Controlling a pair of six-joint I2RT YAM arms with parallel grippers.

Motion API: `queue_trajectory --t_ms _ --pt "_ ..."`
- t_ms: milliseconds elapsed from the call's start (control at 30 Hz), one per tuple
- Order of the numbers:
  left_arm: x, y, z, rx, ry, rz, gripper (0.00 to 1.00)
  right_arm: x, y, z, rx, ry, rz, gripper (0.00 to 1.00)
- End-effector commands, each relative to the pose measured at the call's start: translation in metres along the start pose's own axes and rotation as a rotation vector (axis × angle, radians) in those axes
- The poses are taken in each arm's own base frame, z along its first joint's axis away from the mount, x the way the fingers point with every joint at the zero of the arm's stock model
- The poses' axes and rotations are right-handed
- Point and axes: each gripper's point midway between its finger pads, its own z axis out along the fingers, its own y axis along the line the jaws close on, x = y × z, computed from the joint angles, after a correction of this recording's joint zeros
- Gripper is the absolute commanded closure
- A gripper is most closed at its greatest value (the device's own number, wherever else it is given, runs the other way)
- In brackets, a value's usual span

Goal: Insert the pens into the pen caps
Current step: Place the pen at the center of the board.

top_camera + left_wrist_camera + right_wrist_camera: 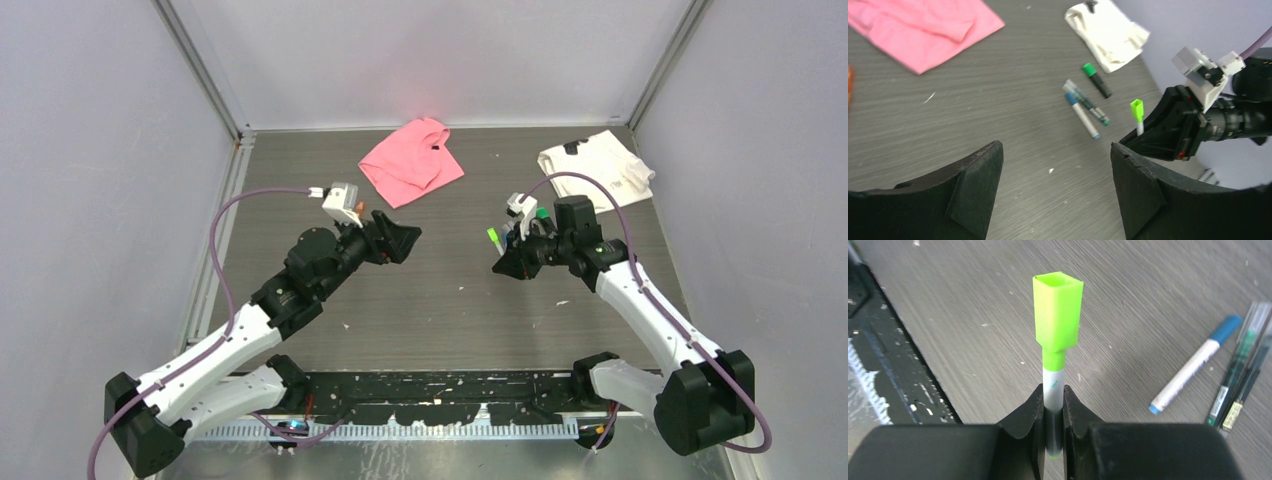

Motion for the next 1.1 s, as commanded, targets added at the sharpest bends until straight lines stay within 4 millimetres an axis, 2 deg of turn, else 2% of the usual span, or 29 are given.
queue_trajectory --t_ms 0,167,300,500,633,767,900,1067 --pt "0.018 0.038 0.000 -0.153 0.031 0.047 0.21 0.009 -0.031 0.010 0.128 0.031 0.043 0.89" --pt "0.040 0.061 -0.002 -0.229 0.087 0.045 0.21 0.016 -0.049 0.024 0.180 0.064 0.138 0.89" --pt "0.048 0.073 -0.005 -0.259 0.104 0.041 0.21 0.020 -0.061 0.034 0.207 0.118 0.210 0.89" --pt "0.051 0.083 -0.006 -0.291 0.103 0.023 0.21 0.025 -0.084 0.046 0.286 0.160 0.282 0.89" --pt "0.052 0.086 -0.007 -0.299 0.107 0.019 0.21 0.043 -0.100 0.060 0.328 0.276 0.376 0.91" --pt "0.055 0.089 -0.009 -0.310 0.117 0.017 0.21 0.051 -0.116 0.068 0.385 0.333 0.435 0.91" --pt "0.056 0.093 -0.013 -0.324 0.112 0.015 0.21 0.049 -0.127 0.070 0.436 0.314 0.433 0.89" --pt "0.055 0.100 -0.016 -0.340 0.108 0.008 0.21 0.039 -0.137 0.071 0.471 0.281 0.426 0.81"
